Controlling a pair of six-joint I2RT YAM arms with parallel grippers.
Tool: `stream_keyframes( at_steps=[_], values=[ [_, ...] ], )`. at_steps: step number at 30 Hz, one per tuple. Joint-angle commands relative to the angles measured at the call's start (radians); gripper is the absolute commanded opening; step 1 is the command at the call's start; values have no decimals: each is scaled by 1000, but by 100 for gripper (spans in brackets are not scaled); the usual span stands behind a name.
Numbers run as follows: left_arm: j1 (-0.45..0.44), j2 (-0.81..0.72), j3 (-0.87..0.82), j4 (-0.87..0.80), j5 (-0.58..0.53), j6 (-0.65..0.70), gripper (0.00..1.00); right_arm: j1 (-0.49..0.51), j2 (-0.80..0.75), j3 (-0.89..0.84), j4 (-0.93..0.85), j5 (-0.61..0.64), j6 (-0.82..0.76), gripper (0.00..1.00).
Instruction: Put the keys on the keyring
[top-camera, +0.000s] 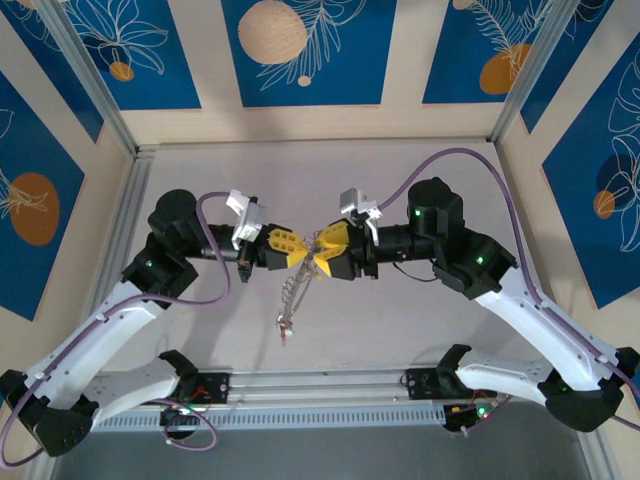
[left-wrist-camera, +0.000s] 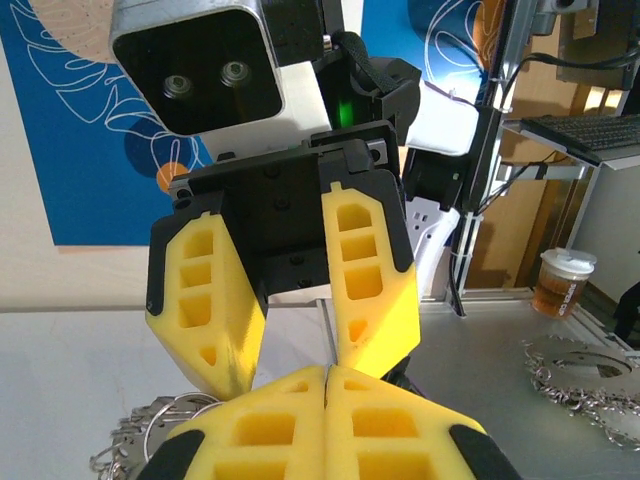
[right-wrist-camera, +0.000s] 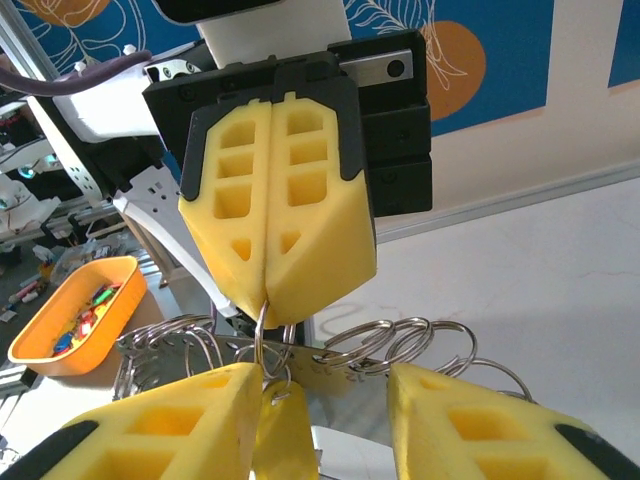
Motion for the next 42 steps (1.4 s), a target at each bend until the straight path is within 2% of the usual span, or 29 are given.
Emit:
stream_keyframes(
  at_steps=[1,8,12,17,24,28,31,34,37,38,42],
  values=[
    [3,-11,2,88,1,-11,0,19,2,-2,22,30,-19,41],
    [6,-7,6,77,4,1,0,19,-45,-35,42,50,-35,46],
    [5,-2,5,83,12,-2,0,12,-45,-34,48,43,-35,44],
    [6,2,-2,100,18,-14,0,11,-17,-36,99,11,-23,33],
    [5,0,-2,98,20,-13,0,16,8,-26,109,-6,-26,24],
    [5,4,-10,107,19,-16,0,19,10,-22,109,2,-37,3],
    [6,7,-3,84,15,-4,0,26,4,-24,105,22,-60,0],
    [5,9,28,-40,-17,67,0,37,3,13,23,118,-112,0],
    [6,19,101,-294,-86,221,3,38,21,85,-113,205,-171,0],
    [5,27,133,-388,-126,281,12,38,33,110,-167,238,-189,0],
    [5,68,230,-628,-241,442,34,37,96,210,-338,328,-228,0]
  ],
)
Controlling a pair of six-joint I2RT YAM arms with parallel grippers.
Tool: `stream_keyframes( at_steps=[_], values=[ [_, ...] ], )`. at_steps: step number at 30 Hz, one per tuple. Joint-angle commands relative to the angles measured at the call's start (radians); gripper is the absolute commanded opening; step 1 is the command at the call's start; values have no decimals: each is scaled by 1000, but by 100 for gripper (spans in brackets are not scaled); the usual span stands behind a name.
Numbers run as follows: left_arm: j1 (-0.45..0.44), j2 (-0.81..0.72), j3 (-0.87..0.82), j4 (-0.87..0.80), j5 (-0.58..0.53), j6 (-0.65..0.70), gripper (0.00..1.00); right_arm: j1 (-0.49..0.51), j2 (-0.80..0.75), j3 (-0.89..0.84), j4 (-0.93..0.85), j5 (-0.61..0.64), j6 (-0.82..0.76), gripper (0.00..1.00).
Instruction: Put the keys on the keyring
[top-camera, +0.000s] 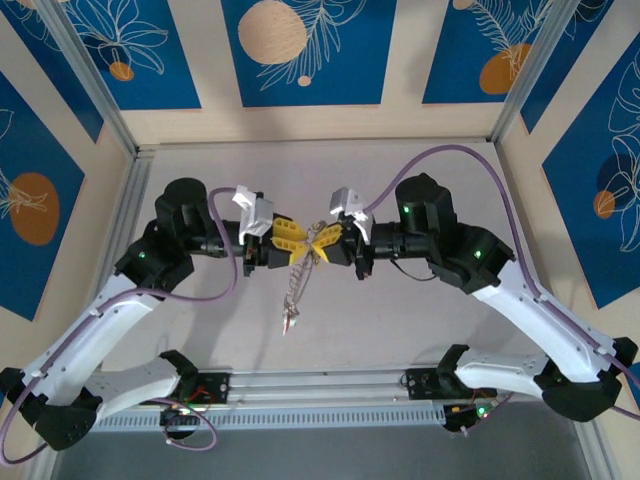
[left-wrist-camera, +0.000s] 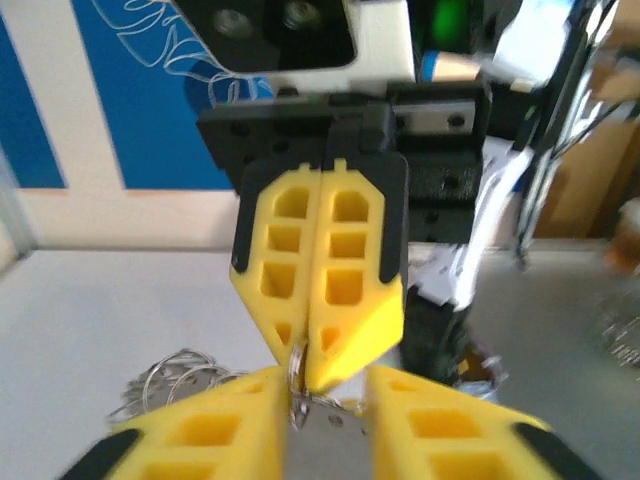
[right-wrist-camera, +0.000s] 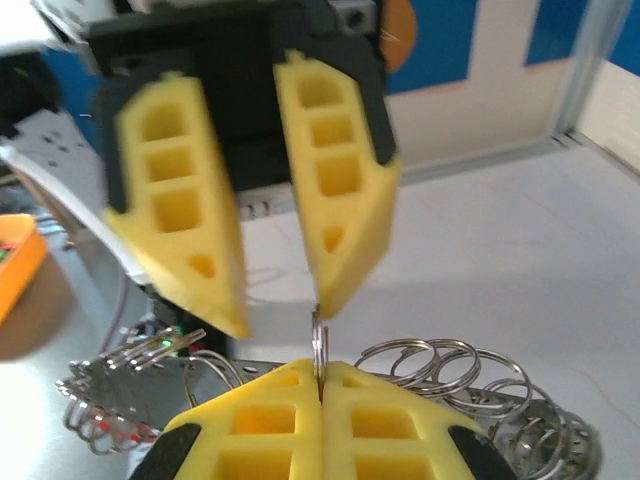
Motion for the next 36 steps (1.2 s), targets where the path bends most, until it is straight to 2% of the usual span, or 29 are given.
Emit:
stream_keyframes(
  at_steps=[1,4,21,26,36],
  values=[
    [-1,23,74,-278,-123,199,36,-1,42,94,-175,110,-63,0],
    [-2,30,64,-306,-159,223,39,1,92,129,-243,93,-66,0],
    [-38,82,89,-366,-112,261,41,63,222,328,-431,9,-205,0],
    [-44,74,81,-349,-101,248,41,77,251,336,-447,26,-226,0],
    [-43,64,101,-390,-172,244,44,95,283,353,-509,96,-256,0]
  ],
)
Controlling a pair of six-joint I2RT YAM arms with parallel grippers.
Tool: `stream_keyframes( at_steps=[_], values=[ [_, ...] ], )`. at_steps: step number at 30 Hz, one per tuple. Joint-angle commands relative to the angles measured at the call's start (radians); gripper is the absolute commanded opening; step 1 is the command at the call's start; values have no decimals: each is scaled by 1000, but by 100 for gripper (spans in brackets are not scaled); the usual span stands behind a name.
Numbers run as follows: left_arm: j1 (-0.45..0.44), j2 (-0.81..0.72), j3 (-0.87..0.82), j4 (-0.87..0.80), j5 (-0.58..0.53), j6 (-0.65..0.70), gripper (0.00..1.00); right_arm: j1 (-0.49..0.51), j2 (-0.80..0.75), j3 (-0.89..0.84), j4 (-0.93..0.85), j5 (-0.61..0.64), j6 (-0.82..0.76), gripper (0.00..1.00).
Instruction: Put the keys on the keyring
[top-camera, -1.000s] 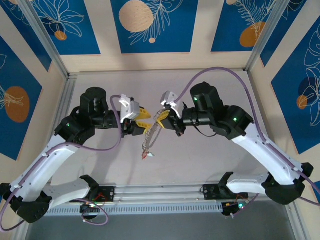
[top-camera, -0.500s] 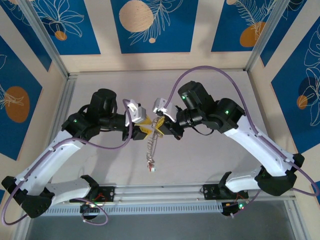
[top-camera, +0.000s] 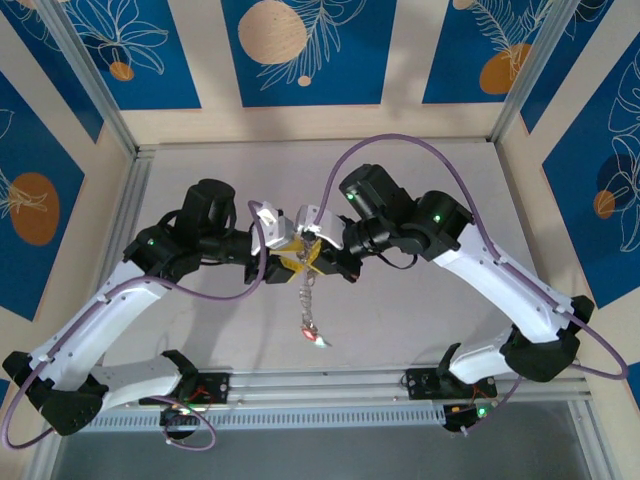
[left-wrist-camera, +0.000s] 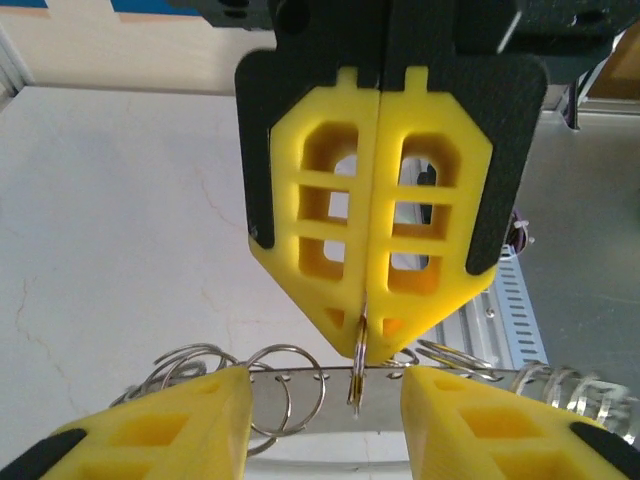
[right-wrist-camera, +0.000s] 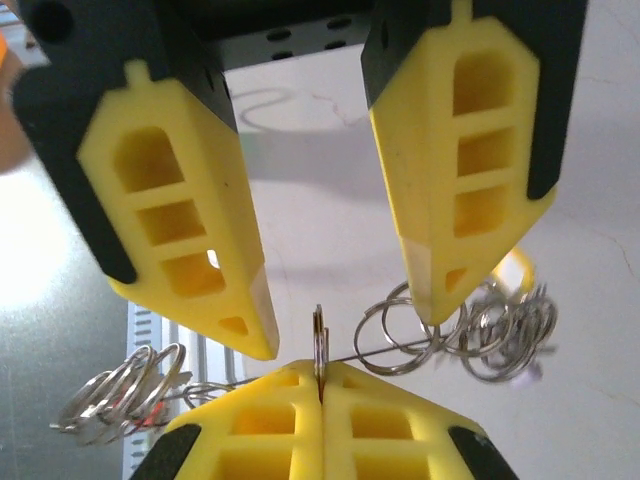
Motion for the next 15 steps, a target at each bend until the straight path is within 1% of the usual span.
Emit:
stream_keyframes(
  at_steps=[1,2,4,12,15],
  values=[
    [-8,-17,35,-10,-3,-1,45,15,12,42,-24,12,-26,0],
    [-8,-18,37,-4,1,-5,45,17,16,44,-28,13,-27,0],
    [-8,-15,41,3,14,-9,41,23,19,43,-27,12,-28,0],
    [-13,23,53,-30,-1,11,40,31,20,52,-15,5,-28,0],
    [-17,33,61,-47,-20,24,36,36,21,59,-21,17,-31,0]
  ],
)
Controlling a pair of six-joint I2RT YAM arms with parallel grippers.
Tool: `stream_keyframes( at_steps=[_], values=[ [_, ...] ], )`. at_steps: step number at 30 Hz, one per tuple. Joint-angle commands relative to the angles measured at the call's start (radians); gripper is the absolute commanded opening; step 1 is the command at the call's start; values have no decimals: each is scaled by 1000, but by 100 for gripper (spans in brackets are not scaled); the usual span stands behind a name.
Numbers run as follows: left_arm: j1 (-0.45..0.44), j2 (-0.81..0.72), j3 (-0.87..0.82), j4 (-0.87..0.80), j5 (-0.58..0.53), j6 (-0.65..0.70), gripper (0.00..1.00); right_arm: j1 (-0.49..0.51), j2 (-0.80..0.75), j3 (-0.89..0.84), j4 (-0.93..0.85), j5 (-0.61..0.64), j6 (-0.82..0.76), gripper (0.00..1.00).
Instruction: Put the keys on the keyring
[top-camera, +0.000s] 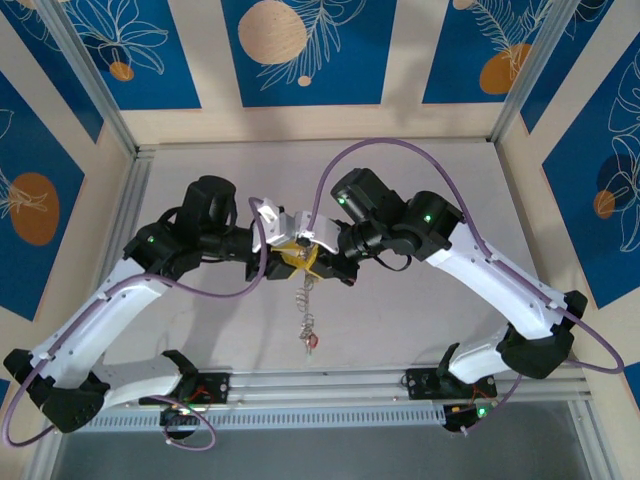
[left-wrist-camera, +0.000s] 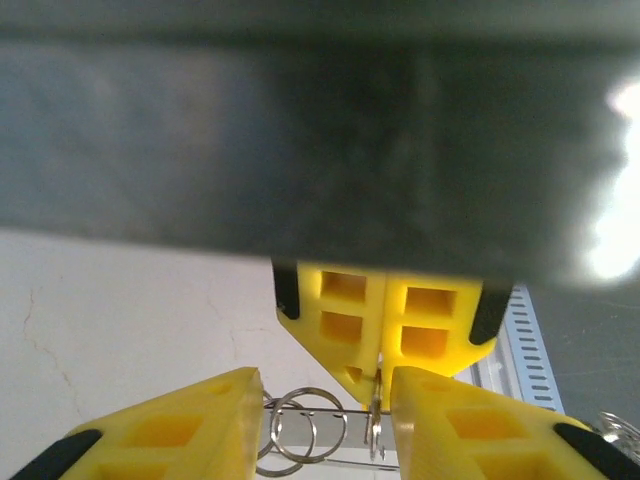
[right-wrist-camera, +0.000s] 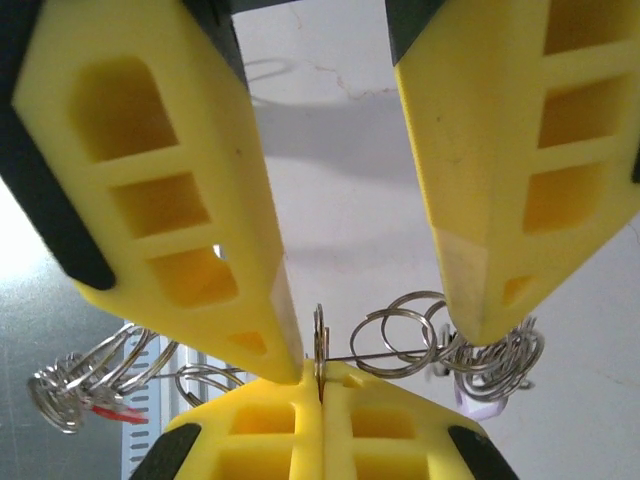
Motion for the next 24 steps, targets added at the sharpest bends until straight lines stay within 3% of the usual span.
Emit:
stream_keyframes(
  at_steps=[1,4,24],
  values=[
    [-17,17,31,-47,-21,28,33,15,-3,54,8,-2,-21,0],
    [-27,32,41,-73,-22,40,29,17,0,59,8,19,-27,0],
    [-35,27,16,-106,8,38,32,3,1,59,38,31,-37,0]
  ],
)
